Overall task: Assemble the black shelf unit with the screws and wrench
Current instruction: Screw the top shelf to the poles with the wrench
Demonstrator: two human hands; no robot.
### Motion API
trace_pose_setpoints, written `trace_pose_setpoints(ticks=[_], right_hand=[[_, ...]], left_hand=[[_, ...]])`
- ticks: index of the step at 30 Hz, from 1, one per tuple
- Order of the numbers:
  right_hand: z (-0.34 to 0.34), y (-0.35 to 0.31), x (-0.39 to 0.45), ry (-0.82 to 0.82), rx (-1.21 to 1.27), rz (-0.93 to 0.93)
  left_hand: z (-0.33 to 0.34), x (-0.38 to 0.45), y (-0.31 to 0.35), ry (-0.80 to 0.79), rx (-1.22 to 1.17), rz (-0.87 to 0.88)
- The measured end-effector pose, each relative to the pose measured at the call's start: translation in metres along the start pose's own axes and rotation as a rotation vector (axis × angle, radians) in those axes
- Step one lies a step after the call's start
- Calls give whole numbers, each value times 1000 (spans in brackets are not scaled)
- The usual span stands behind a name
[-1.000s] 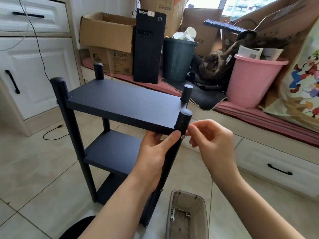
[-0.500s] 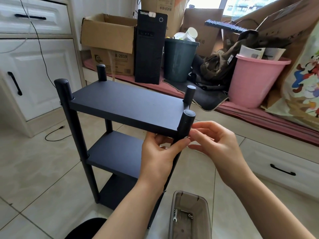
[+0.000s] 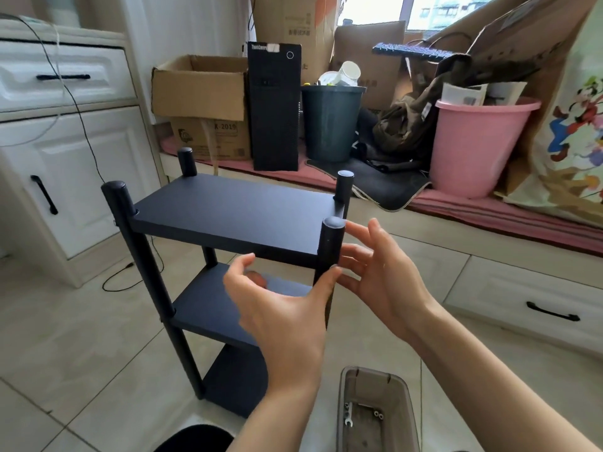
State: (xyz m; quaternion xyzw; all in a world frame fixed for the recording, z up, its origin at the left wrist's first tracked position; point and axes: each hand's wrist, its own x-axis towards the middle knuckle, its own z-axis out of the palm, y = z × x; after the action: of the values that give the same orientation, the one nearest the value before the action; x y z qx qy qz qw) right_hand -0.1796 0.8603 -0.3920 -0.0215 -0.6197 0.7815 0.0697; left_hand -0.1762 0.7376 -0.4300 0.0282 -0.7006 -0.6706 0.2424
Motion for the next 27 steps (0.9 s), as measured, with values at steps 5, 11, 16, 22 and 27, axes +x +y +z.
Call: trace_pose_setpoints(ticks=[5, 11, 16, 22, 27], right_hand=[[0, -1, 0, -9, 75, 5], [-5, 1, 1, -41, 90, 10], [-13, 4, 6, -42, -18, 5], [-54, 19, 13, -1, -111, 116], [-109, 80, 12, 29, -326, 314]], left_hand=[[-12, 23, 3, -80, 441, 487], [-17, 49, 3, -406, 760, 764], [-15, 46, -4, -370, 749, 783], [-11, 46, -10, -325, 699, 813], [-7, 44, -11, -307, 658, 812]])
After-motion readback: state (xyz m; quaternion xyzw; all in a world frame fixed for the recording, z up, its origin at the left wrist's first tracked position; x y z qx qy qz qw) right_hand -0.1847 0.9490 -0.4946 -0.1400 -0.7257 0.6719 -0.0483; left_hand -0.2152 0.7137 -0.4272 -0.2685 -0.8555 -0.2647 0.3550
